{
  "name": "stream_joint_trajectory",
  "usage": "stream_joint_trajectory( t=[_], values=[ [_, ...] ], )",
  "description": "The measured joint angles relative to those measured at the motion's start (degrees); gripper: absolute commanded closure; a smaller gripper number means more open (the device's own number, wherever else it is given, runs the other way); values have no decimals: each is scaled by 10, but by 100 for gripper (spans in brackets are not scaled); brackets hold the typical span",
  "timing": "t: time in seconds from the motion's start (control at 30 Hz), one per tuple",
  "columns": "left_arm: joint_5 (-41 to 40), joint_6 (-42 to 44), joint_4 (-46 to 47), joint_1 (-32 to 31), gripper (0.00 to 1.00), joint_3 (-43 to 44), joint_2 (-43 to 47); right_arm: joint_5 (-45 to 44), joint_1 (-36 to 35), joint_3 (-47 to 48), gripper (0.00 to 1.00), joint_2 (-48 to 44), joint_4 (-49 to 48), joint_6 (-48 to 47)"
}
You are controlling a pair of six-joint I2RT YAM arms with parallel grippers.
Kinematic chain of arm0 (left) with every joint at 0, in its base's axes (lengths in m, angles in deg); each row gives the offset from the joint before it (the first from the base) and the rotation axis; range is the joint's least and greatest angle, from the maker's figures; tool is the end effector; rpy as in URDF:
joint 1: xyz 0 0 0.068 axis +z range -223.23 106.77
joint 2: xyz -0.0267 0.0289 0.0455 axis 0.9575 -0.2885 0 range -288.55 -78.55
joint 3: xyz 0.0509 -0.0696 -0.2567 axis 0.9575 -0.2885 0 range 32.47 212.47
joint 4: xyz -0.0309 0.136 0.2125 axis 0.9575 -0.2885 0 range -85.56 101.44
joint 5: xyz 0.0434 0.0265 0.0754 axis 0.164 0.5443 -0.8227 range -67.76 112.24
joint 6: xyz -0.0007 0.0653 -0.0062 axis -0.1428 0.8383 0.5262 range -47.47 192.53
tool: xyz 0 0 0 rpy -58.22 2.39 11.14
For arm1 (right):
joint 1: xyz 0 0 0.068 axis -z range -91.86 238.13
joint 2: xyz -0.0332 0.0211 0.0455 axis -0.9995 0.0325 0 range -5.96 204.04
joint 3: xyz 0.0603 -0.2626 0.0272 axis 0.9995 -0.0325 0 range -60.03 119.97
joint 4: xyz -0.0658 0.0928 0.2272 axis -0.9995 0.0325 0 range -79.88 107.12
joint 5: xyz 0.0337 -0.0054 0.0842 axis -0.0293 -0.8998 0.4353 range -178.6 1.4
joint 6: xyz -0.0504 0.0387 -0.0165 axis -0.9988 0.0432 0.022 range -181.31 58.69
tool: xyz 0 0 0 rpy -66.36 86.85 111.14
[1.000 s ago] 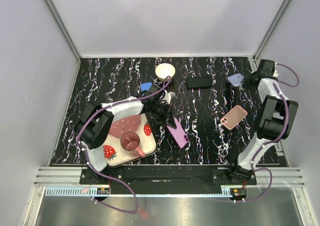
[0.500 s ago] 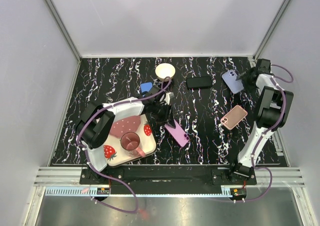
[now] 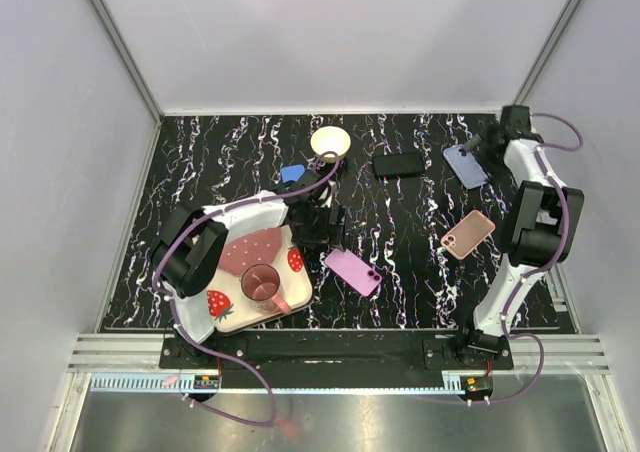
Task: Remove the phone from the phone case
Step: Place the phone case at the center of the board, then pick up the phone at the center of the board.
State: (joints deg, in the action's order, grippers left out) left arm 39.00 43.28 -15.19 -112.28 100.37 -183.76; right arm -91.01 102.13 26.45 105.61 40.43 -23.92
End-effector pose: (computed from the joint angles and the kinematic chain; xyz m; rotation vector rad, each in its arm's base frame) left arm 0.2763 -0.2433 0.1593 0.3391 2.8225 -0.7154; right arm 0.4146 -0.1056 0.2075 1.1158 2.2815 0.1081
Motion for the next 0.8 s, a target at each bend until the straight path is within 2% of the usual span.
stream_joint_trajectory(
  t=[0.17,0.27,0.37,0.4,0.57,0.67,0.8],
  values=[
    [-26,3,-31,1,1,0,43,10,-89,116,6,35,18,-42],
    [-36,0,-39,1,3,0,87,50,-130,181,6,77,16,-50],
    [-39,-1,-38,1,3,0,139,81,-156,295,5,162,42,-55],
    [-39,-1,-38,1,3,1,159,88,-162,373,6,217,60,-56],
    [-38,3,-37,1,3,16,203,107,-183,534,6,347,95,-45],
    [-36,3,-38,1,4,17,203,117,-188,588,6,405,110,-28],
    [-37,1,-43,1,4,17,202,139,-190,599,5,433,120,-9]
  ],
)
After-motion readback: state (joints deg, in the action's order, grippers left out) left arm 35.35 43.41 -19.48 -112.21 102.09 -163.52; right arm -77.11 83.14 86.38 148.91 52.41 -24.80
